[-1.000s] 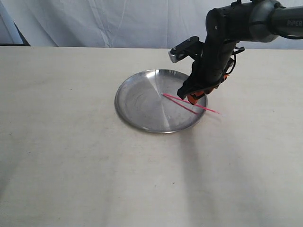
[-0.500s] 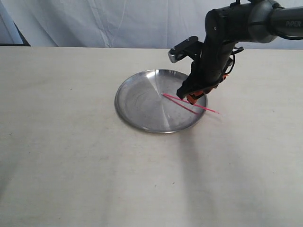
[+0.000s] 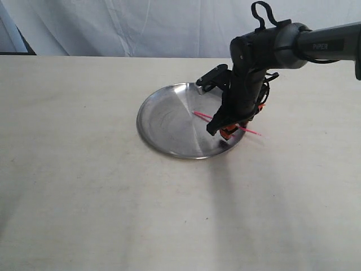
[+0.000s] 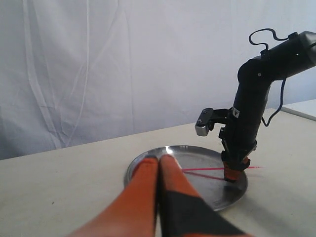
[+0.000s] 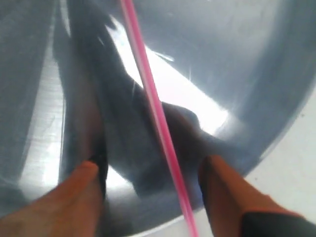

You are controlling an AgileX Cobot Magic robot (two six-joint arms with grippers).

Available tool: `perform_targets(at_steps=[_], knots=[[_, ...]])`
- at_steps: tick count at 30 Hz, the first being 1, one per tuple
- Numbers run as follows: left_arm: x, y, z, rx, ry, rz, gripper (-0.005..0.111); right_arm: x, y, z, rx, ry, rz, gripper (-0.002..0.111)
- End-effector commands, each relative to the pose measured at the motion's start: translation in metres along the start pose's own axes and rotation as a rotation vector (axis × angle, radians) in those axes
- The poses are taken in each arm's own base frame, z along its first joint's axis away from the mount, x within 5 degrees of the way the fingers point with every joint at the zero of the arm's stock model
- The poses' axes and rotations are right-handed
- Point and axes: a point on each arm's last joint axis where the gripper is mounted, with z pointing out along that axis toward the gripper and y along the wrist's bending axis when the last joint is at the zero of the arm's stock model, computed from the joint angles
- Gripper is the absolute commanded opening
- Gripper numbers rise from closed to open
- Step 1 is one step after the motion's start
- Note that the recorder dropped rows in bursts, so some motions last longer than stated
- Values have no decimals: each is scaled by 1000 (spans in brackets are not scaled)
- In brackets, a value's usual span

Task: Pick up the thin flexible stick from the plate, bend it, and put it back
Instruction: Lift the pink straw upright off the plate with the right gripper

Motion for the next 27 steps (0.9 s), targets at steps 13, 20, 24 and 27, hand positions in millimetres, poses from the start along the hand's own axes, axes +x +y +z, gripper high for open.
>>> perform_targets(at_steps=[13, 20, 24, 27], knots=[[0, 0, 0, 2, -1, 4, 0, -1, 3, -6, -30, -8, 42, 0], [0, 0, 0, 2, -1, 4, 0, -7, 5, -68, -78, -168, 117, -1], [0, 0, 0, 2, -1, 4, 0, -6, 10, -109, -144, -257, 173, -1], [0, 0, 0, 2, -1, 4, 0, -4, 17, -144, -194, -351, 176, -1]])
